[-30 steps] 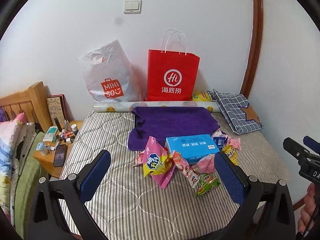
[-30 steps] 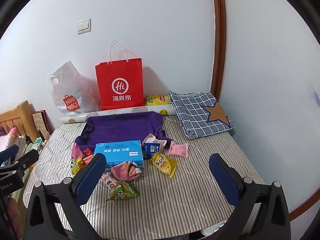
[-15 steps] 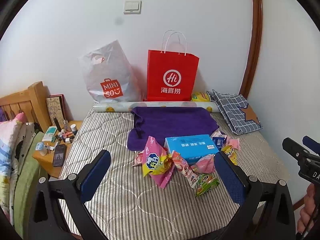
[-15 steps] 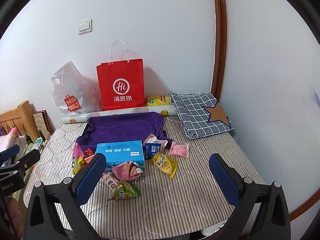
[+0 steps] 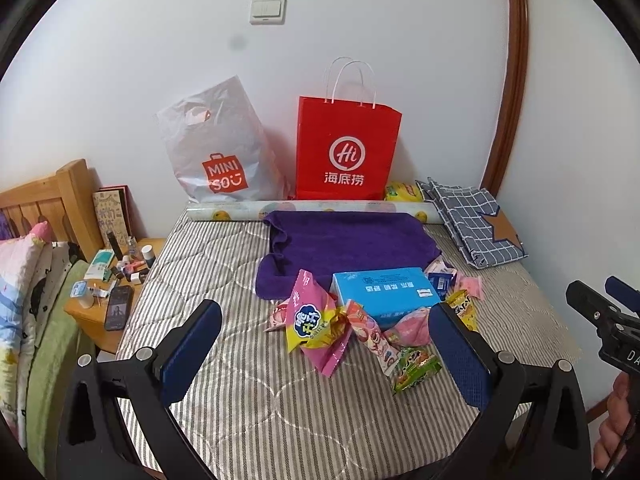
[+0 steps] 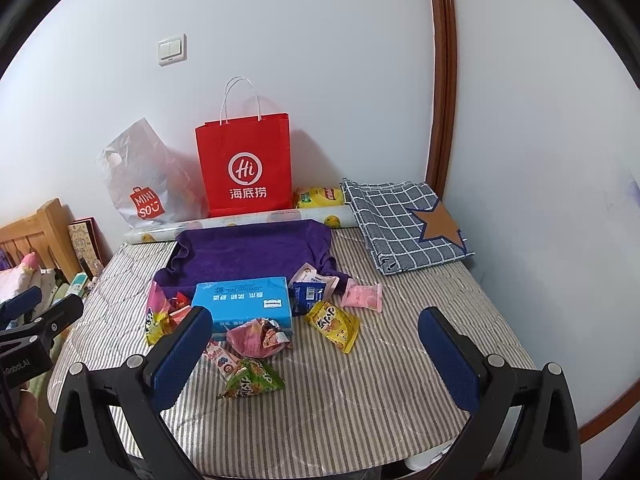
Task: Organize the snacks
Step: 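Grasp the pink-yellow snack bag with left tool while right tool grasps yellow chip bag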
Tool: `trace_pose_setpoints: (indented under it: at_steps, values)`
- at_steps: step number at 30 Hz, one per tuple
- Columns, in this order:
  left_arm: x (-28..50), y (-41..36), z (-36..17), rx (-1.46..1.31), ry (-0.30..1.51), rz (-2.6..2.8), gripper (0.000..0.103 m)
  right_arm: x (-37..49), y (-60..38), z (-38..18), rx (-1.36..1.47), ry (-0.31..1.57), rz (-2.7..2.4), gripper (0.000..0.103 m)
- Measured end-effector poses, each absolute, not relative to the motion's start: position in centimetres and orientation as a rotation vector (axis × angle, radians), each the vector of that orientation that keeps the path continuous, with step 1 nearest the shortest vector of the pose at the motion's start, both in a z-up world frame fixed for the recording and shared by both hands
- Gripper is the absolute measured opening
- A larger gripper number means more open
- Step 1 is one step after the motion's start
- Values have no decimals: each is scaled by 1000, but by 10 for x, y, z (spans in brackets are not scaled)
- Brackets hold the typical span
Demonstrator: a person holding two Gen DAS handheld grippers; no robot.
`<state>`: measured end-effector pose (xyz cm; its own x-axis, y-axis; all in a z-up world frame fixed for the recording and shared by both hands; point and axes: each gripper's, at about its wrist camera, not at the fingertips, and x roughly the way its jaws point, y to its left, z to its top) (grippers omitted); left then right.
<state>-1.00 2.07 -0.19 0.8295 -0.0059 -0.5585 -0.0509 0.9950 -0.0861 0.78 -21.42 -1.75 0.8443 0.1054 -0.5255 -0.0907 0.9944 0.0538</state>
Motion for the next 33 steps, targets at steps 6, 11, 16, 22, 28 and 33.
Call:
trace_pose_setpoints:
  at_steps: [6, 11, 16, 22, 28, 33]
  values:
    - [1, 26, -20, -106, 639, 46, 102, 24, -222, -40, 36, 607, 78, 103]
    - [18, 31, -45, -103, 701, 89, 102, 40, -230, -66, 40, 653, 36, 103]
    - [38, 37, -75, -105, 774, 119, 102, 60, -239, -98, 67, 707, 9, 103]
    - [57, 43, -107, -91, 840, 139, 102, 86, -247, -133, 72, 775, 14, 103]
    - [74, 54, -126, -108, 885, 149, 101, 112, -259, -156, 65, 800, 0, 103]
    - [83, 65, -130, -153, 906, 120, 95, 131, -271, -165, 128, 805, 41, 103]
